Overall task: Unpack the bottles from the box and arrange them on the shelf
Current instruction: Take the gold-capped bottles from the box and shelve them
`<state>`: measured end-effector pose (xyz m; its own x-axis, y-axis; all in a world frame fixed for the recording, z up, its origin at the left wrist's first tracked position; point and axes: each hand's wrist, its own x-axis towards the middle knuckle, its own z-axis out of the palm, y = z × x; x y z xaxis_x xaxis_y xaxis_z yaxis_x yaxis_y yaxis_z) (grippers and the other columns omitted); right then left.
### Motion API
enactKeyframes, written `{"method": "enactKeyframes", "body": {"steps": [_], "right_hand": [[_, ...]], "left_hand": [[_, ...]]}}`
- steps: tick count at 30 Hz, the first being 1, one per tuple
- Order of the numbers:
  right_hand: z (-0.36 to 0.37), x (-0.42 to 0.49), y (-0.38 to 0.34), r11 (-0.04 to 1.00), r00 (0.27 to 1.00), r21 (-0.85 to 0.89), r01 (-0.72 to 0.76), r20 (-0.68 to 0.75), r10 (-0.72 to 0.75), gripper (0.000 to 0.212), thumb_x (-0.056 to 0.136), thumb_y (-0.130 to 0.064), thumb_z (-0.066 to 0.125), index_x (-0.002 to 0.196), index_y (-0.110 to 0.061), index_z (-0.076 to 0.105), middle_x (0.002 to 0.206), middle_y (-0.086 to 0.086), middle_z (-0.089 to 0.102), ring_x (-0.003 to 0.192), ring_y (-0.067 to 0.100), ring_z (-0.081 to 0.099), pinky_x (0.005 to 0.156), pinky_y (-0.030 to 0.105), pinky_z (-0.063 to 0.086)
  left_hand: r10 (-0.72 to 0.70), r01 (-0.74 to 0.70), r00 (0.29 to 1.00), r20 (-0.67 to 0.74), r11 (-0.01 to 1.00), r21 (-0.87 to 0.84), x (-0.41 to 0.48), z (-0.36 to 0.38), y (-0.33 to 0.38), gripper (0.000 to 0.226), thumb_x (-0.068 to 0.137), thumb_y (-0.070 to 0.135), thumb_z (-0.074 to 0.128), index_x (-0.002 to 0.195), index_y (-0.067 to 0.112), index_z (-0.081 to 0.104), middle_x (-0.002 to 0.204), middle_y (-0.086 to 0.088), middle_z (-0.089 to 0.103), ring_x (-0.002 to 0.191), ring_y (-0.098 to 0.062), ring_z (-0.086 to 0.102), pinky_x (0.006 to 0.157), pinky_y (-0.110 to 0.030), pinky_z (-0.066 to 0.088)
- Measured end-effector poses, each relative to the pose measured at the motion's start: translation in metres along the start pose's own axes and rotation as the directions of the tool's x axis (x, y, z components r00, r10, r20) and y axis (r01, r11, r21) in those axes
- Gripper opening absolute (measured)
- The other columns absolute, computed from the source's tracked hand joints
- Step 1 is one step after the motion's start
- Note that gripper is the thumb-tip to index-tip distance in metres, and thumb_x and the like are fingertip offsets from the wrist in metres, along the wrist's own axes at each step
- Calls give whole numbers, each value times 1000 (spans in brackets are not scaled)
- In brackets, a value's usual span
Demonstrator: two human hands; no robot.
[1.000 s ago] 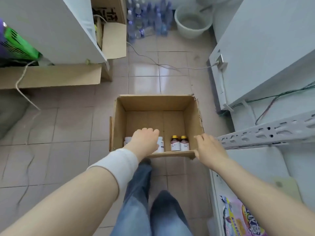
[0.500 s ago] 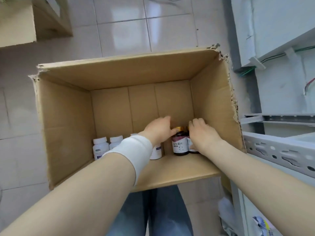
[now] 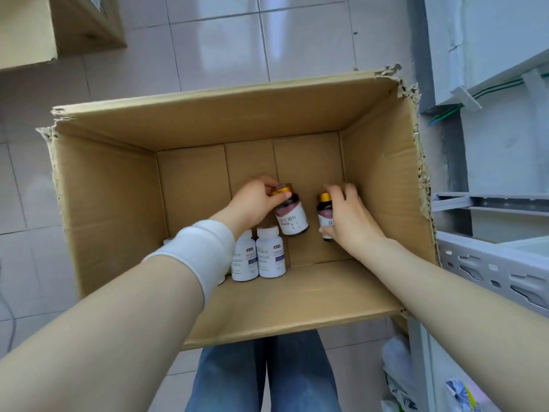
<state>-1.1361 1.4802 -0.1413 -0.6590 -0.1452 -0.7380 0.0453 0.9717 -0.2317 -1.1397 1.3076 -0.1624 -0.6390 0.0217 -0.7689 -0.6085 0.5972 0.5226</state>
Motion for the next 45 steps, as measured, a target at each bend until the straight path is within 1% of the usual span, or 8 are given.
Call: {"method": "enactKeyframes", "body": {"steps": [8,12,16,21,27,31,37,45], "right_hand": [[18,-2,-7,911,944,284,-299,-50,326,86,76,-17,76,142,-5,23,140,17,37,128,32,43,101,38,39],[7,-19,-11,865,956,425,-266,-3,295,73,68,-22,81,129,-7,44,128,14,44,116,30,51,99,34,40],[-34,-71,-24,692,969,683,-235,112,219,68,72,-20,78,130,-14,43,117,6,58,98,19,56,88,31,46],[-96,-172,-48,595,988,796,-112,23,155,72,80,-22,72,140,-15,31,108,-5,43,97,10,44,86,26,37],[-124,-291,-71,463,972,885,46,-146,183,61,81,-18,71,131,-16,38,118,5,56,104,18,57,90,31,47],[-112,-368,-90,272,934,948,162,-237,267,58,83,-12,68,133,-13,39,122,13,59,109,24,59,103,44,44],[-97,-475,-114,54,863,921,385,-380,333,35,92,-8,51,126,-10,42,112,9,61,96,17,61,91,32,48],[-63,-644,-95,126,617,796,592,-548,565,49,77,-34,71,119,-21,51,120,10,64,110,24,61,102,44,44]], "left_hand": [[-130,119,991,-15,942,-314,9,-13,-12,48,86,32,65,123,7,49,121,-10,57,114,-25,56,102,-40,45],[-65,29,996,-62,885,-464,-18,-30,-4,26,87,23,65,107,14,51,99,-1,57,105,-23,60,89,-35,54],[5,-112,982,-186,815,-569,-75,-59,24,27,86,21,66,109,15,53,106,-2,58,102,-17,60,80,-31,57],[148,-220,974,-171,793,-568,-174,-99,74,33,89,28,61,118,13,56,104,-2,64,99,-15,62,90,-37,53],[330,-355,932,-151,739,-573,-278,-122,125,12,90,35,57,100,27,56,104,-4,64,112,-26,59,92,-42,49],[498,-433,867,-32,719,-543,-339,-127,141,18,89,42,56,96,26,52,111,-11,67,109,-26,64,96,-44,49],[664,-512,746,56,625,-589,-432,-116,166,11,94,29,52,89,19,48,90,-5,69,81,-17,71,80,-37,56],[872,-598,448,196,455,-659,-585,-47,211,5,95,23,48,97,18,49,82,2,68,83,-15,67,82,-33,53]]}}
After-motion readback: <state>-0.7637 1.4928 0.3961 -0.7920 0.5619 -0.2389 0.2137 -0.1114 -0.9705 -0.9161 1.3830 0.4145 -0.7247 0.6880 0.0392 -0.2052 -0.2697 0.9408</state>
